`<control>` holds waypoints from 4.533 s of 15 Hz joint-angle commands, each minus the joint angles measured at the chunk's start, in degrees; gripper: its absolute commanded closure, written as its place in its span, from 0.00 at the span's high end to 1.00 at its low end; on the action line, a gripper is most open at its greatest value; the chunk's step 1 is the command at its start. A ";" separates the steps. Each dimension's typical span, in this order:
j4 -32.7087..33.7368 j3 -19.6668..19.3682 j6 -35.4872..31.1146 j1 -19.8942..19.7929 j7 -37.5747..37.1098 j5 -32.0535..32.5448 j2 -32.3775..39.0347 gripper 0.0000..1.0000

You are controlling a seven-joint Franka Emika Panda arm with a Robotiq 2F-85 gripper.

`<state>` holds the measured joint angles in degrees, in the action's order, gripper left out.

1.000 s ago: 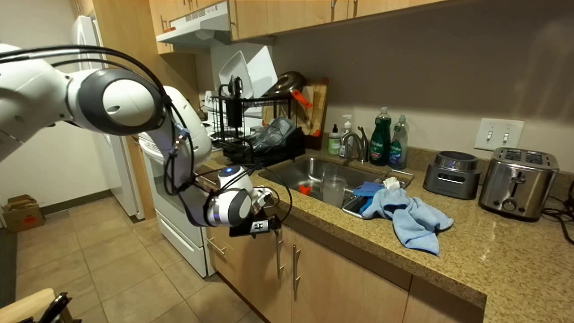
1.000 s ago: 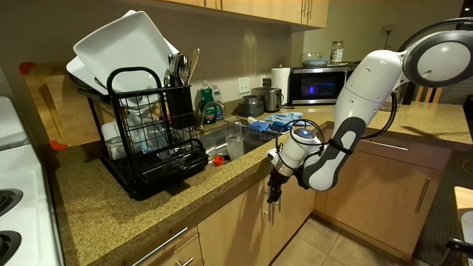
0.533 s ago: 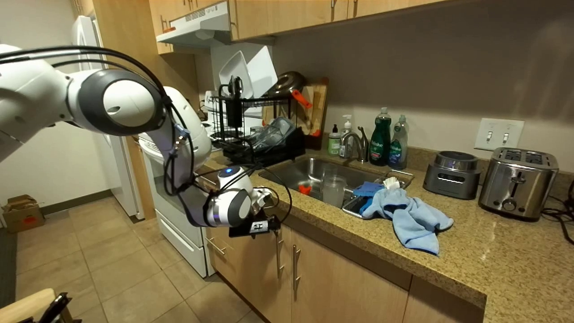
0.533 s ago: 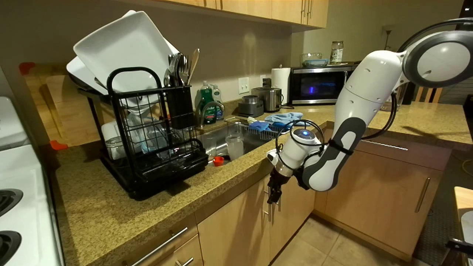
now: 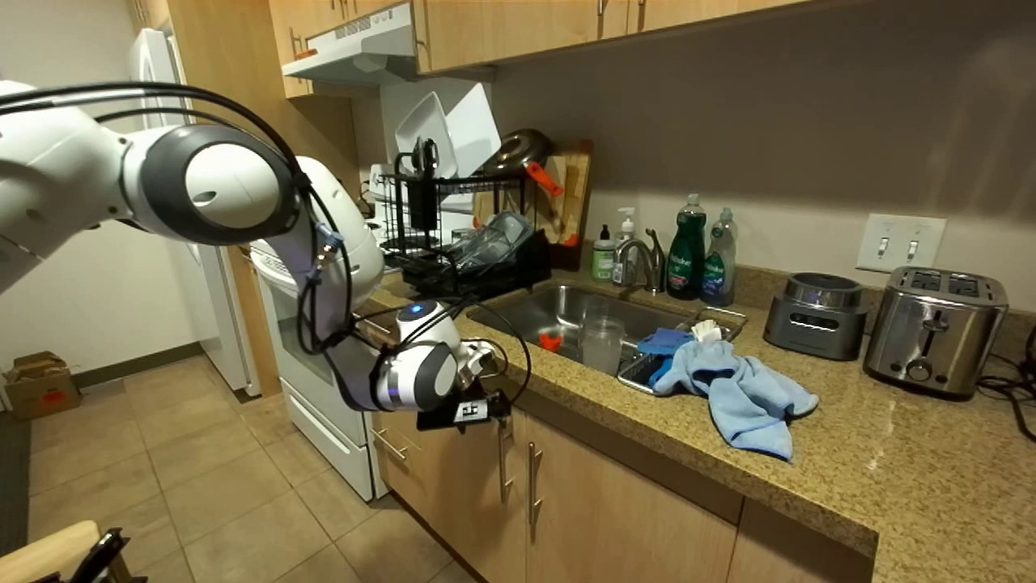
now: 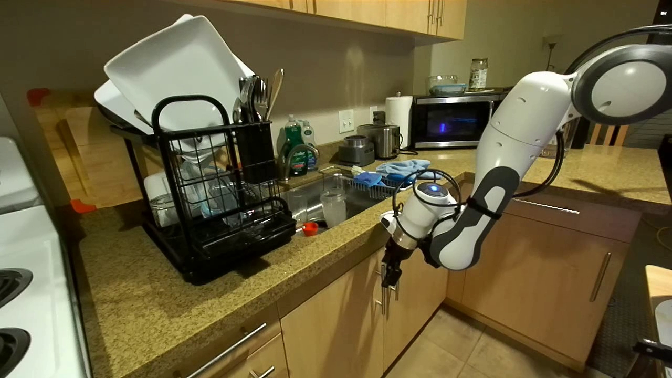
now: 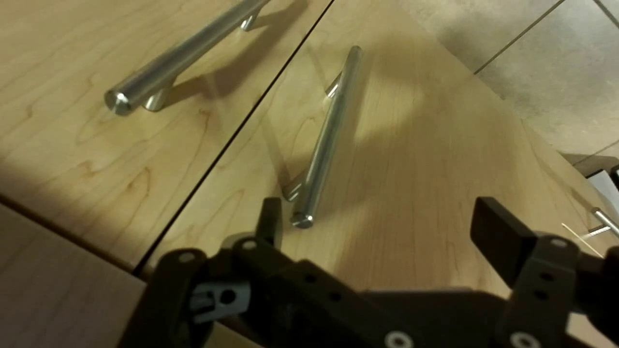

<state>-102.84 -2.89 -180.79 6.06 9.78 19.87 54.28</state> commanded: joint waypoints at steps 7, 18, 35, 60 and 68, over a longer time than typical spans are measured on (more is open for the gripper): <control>6.24 -2.10 4.40 -0.11 6.39 1.40 3.63 1.00; 3.99 0.29 2.47 -1.18 8.36 3.09 2.78 1.00; 3.09 5.15 4.91 -4.10 12.56 3.34 2.53 1.00; 2.57 3.09 7.06 -2.78 16.30 6.55 3.56 1.00; 2.02 6.93 10.72 -5.86 19.69 5.94 3.35 1.00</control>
<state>-99.31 1.00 -172.67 2.07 26.84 25.56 56.84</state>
